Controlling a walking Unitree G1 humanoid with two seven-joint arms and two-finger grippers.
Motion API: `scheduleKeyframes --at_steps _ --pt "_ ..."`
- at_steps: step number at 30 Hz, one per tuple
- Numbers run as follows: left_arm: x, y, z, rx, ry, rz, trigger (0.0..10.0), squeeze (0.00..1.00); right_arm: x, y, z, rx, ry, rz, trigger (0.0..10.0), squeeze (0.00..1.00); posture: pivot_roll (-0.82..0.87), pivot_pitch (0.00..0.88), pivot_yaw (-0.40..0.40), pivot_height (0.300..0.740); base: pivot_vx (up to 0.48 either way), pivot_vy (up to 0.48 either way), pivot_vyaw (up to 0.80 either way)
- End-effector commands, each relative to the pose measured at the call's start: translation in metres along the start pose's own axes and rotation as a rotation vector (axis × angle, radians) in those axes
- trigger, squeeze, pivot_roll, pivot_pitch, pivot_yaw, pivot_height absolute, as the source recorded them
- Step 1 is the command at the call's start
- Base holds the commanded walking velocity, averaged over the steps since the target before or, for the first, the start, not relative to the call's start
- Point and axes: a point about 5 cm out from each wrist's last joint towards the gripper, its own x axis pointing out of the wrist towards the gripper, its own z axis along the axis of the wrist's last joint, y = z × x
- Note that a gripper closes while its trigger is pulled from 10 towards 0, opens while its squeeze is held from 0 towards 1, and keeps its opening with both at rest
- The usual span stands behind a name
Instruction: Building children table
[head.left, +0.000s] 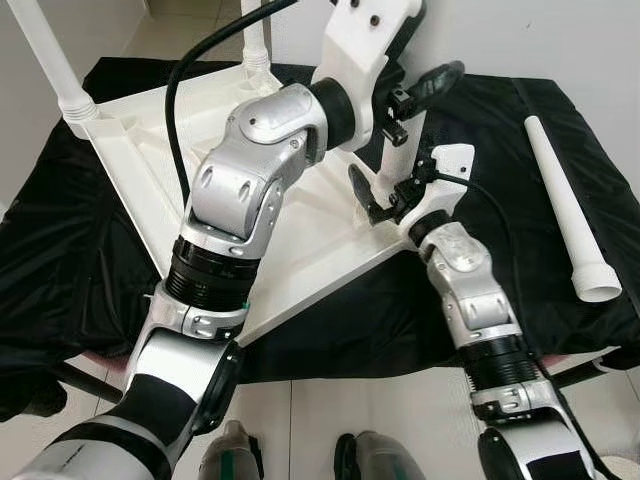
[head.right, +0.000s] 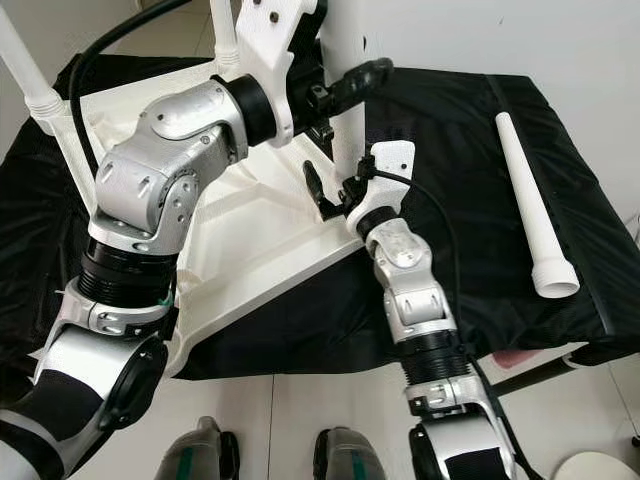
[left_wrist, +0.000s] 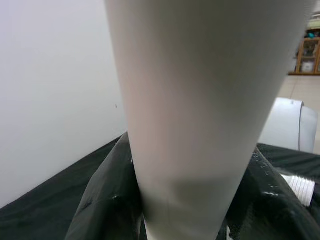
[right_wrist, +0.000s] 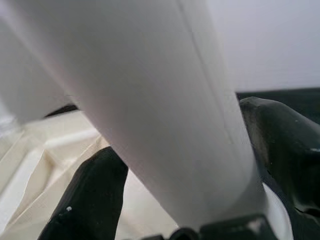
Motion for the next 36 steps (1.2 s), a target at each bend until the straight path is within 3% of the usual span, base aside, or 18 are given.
scheduleKeyframes --at_steps 1,4,7,20,21,22,23,24,36 --pt "0.001 0.011 0.008 0.007 -0.021 0.239 10.0 0.0 -0.002 0.0 -0.003 -0.018 -0.001 -0.035 10.0 0.0 -0.11 0.039 -0.012 0.74 0.0 0.0 0.0" --pt "0.005 0.008 0.012 0.003 -0.032 0.242 10.0 0.0 -0.001 0.006 -0.002 -0.043 -0.034 -0.094 10.0 0.0 -0.11 0.038 -0.014 0.74 0.0 0.0 0.0" --pt "0.008 0.005 0.014 -0.004 -0.042 0.238 10.0 0.0 -0.001 0.007 -0.004 -0.13 -0.028 -0.193 10.0 0.0 -0.1 0.036 -0.018 0.74 0.0 0.0 0.0" --pt "0.01 0.002 0.016 0.008 -0.039 0.227 10.0 0.0 -0.005 0.006 -0.003 -0.253 -0.058 -0.305 10.0 0.0 -0.1 0.031 -0.017 0.74 0.0 0.0 0.0" --pt "0.01 0.001 0.016 0.008 -0.039 0.225 10.0 0.0 -0.004 0.006 -0.003 -0.263 -0.065 -0.314 3.8 0.0 -0.1 0.031 -0.018 0.74 0.0 0.0 0.0" --pt "0.01 0.001 0.016 0.008 -0.039 0.225 10.0 0.0 -0.004 0.006 -0.003 -0.263 -0.065 -0.314 3.8 0.0 -0.1 0.031 -0.018 0.74 0.0 0.0 0.0" --pt "0.01 0.001 0.016 0.007 -0.039 0.224 10.0 0.0 -0.004 0.006 -0.003 -0.261 -0.068 -0.32 3.1 0.0 -0.1 0.03 -0.018 0.74 0.0 0.0 0.0" --pt "0.011 0.0 0.016 0.007 -0.04 0.223 10.0 0.0 -0.004 0.006 -0.003 -0.262 -0.07 -0.325 0.0 0.0 -0.1 0.03 -0.018 0.74 0.0 0.0 0.0" --pt "0.011 0.0 0.017 0.011 -0.041 0.224 10.0 0.0 -0.007 0.004 -0.004 -0.224 -0.074 -0.38 0.0 0.0 -0.09 0.026 -0.02 0.74 0.0 0.0 0.0"
